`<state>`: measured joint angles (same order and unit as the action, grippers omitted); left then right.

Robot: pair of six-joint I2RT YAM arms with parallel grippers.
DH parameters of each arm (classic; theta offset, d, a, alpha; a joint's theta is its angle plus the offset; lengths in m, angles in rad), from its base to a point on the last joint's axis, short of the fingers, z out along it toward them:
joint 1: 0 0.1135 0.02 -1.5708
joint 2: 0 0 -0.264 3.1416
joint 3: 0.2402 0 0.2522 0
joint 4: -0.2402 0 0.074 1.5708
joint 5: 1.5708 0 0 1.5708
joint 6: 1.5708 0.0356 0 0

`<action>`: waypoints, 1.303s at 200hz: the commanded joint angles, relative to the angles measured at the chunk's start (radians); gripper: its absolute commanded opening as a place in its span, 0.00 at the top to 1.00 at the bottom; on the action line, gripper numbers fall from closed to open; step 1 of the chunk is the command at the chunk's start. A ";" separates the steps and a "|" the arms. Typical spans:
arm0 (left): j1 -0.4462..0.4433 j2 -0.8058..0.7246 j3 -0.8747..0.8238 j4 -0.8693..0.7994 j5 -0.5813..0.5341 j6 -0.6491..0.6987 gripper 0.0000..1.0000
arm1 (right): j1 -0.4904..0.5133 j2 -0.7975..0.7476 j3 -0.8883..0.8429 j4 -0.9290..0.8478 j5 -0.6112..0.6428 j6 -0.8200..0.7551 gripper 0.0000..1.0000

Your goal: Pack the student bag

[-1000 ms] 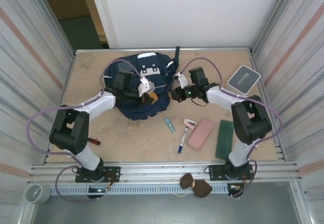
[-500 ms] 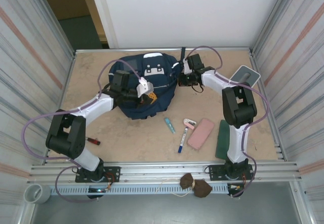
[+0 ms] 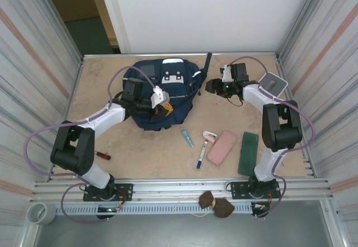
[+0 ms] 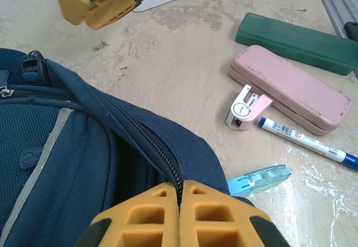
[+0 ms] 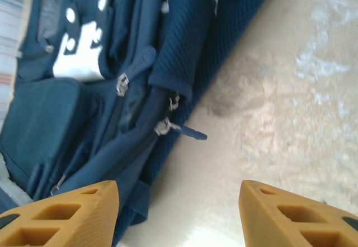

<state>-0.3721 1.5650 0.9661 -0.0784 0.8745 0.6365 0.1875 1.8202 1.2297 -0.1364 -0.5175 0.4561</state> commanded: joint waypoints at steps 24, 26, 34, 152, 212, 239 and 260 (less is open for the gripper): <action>-0.001 -0.034 -0.007 0.031 0.067 0.015 1.00 | 0.028 0.186 0.148 0.144 -0.028 0.269 0.24; -0.001 -0.033 -0.007 0.031 0.068 0.014 1.00 | 0.030 0.196 0.159 0.144 -0.027 0.276 0.23; -0.002 -0.031 -0.009 0.035 0.068 0.010 1.00 | 0.038 0.242 0.205 0.138 -0.022 0.293 0.22; 0.000 -0.088 -0.077 0.049 -0.666 -0.469 0.85 | 0.129 0.078 -0.086 0.256 0.154 0.361 1.00; 0.156 -0.180 -0.130 0.040 -0.832 -0.809 0.54 | 0.373 0.023 -0.187 0.336 0.264 0.415 0.83; 0.172 -0.232 -0.118 0.012 -0.833 -0.893 0.44 | 0.439 -0.022 -0.130 0.213 0.224 0.246 0.65; 0.114 -0.269 -0.131 0.020 -0.843 -0.931 0.37 | 0.426 -0.109 -0.150 0.137 0.233 0.141 0.59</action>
<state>-0.1993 1.3582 0.8417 -0.0559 0.0616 -0.1844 0.6399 1.8385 1.0672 0.1074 -0.2798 0.7528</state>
